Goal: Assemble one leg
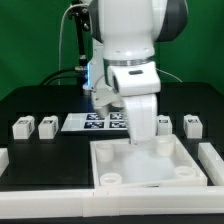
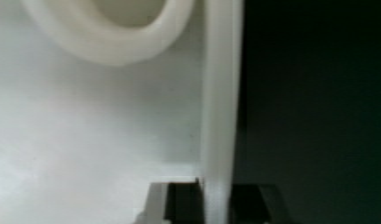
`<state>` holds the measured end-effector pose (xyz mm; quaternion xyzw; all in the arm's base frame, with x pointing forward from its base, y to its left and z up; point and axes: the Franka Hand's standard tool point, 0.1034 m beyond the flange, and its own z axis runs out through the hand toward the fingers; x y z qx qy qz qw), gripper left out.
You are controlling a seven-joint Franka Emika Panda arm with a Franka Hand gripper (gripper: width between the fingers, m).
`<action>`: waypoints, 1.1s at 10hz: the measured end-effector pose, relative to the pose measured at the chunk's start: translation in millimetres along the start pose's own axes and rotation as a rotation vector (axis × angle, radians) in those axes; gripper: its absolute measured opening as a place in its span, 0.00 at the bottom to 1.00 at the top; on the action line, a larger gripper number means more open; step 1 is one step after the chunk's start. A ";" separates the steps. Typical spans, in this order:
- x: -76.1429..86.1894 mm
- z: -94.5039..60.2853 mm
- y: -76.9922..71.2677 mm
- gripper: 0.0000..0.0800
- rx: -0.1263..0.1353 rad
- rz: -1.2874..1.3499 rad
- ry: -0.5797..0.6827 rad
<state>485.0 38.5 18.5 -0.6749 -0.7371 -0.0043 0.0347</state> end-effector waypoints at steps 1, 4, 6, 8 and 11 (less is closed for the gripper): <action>4.1 1.2 2.9 0.07 0.010 0.039 0.004; 16.6 2.3 6.9 0.07 0.041 0.111 0.009; 17.6 2.3 7.1 0.07 0.046 0.101 0.009; 18.5 2.6 7.1 0.07 0.035 0.099 0.011; 19.1 2.5 7.0 0.07 0.029 0.102 0.012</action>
Offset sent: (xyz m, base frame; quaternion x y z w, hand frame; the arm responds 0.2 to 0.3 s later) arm 0.0288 0.0278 0.0009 -0.0081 0.0042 0.0551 0.9984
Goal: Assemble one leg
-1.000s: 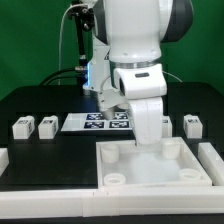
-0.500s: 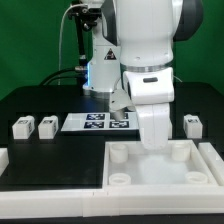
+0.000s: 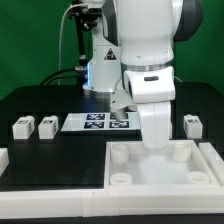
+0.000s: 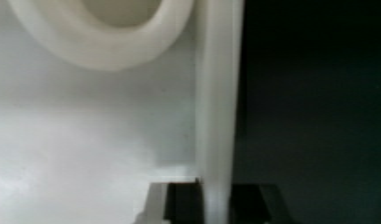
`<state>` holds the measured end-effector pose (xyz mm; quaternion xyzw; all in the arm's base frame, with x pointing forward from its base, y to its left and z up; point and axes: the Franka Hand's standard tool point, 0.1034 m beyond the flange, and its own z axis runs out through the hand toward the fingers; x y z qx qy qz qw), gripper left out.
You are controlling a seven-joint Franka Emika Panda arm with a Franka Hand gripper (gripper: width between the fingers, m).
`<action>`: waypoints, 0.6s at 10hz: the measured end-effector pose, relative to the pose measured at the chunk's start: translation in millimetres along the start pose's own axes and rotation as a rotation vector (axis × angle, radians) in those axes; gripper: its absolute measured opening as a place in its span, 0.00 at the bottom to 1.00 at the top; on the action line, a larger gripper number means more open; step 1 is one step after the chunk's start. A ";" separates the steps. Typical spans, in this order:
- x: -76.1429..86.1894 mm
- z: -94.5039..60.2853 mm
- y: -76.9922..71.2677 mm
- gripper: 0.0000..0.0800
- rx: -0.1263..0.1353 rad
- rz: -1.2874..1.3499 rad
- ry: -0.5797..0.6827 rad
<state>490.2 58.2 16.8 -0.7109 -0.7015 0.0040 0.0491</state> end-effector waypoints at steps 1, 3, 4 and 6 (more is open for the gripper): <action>-0.5 0.8 -0.3 0.17 0.001 0.001 0.000; -1.2 1.4 -0.6 0.40 0.003 0.002 0.000; -1.4 1.6 -0.7 0.63 0.003 0.003 0.000; -1.9 2.3 -1.0 0.75 0.004 0.004 0.000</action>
Offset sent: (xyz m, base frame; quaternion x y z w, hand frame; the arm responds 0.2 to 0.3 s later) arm 0.0000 0.0000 0.0000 0.0000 0.0000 0.0000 1.0000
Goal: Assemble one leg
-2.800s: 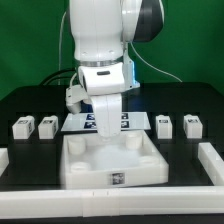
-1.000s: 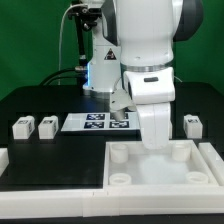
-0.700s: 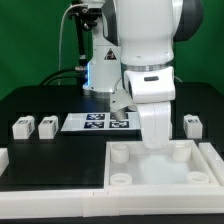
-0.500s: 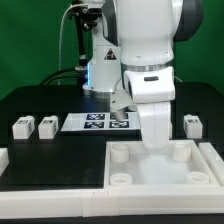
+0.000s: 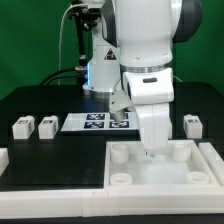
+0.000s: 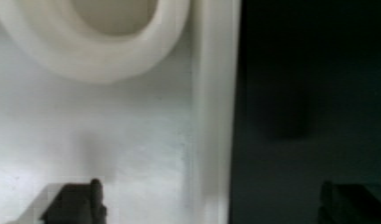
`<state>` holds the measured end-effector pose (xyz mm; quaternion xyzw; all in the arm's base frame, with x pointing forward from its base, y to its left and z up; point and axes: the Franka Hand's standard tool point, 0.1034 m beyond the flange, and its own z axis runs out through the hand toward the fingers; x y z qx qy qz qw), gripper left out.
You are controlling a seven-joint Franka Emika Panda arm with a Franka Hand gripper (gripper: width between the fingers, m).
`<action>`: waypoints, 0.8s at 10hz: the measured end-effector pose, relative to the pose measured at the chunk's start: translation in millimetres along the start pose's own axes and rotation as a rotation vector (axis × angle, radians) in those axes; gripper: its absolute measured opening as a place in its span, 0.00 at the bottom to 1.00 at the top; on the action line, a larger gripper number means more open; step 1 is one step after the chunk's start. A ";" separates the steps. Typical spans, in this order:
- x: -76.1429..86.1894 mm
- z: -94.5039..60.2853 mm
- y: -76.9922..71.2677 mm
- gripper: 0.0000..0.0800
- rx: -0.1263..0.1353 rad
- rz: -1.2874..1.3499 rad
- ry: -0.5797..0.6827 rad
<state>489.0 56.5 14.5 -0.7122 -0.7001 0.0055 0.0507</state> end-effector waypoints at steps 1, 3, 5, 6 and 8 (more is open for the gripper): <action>-0.2 0.2 -0.1 0.80 0.000 0.000 0.000; -0.6 0.4 -0.2 0.81 0.001 0.001 0.000; -0.9 0.6 -0.2 0.81 0.001 0.002 0.000; -0.7 -0.3 -0.1 0.81 0.000 0.007 0.000; 6.7 -25.4 -4.8 0.81 -0.023 0.148 -0.013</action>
Offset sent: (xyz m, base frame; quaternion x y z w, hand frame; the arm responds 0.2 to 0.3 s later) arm 0.0000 0.0000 0.0000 0.0000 0.0000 0.0000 1.0000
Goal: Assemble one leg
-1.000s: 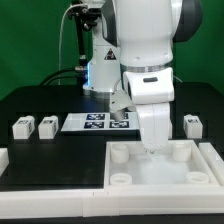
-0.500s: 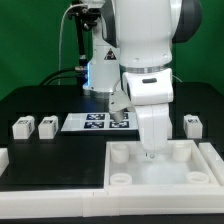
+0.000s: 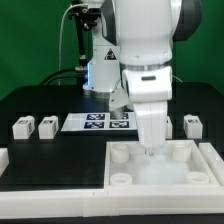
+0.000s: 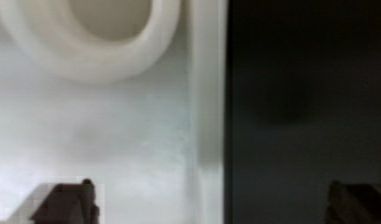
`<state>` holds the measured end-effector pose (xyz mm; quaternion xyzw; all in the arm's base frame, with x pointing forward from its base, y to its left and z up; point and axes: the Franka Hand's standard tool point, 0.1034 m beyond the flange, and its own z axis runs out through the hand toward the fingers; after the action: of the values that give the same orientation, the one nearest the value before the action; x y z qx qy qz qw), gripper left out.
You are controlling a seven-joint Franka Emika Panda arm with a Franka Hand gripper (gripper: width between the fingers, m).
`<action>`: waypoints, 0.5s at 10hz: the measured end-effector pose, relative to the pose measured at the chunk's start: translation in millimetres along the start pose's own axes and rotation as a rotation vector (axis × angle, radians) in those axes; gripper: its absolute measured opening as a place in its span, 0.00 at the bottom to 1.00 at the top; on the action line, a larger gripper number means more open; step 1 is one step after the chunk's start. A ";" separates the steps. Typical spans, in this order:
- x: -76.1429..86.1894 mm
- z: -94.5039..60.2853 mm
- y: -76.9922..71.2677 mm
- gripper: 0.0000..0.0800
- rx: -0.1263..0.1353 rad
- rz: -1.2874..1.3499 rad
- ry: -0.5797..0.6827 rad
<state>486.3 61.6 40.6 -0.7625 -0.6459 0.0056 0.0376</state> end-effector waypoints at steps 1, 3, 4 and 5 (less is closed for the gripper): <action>9.7 -9.6 -7.1 0.81 -0.010 0.057 -0.002; 32.4 -22.6 -21.9 0.81 -0.024 0.344 -0.001; 44.6 -26.1 -28.0 0.81 -0.029 0.462 0.001; 58.2 -27.4 -33.9 0.81 -0.030 0.584 0.005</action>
Offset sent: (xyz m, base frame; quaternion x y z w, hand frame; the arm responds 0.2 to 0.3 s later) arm -0.0221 0.0457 0.0227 0.0013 -0.0106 0.3439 0.9389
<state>464.1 123.1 72.5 -0.9165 -0.3992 0.0046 0.0247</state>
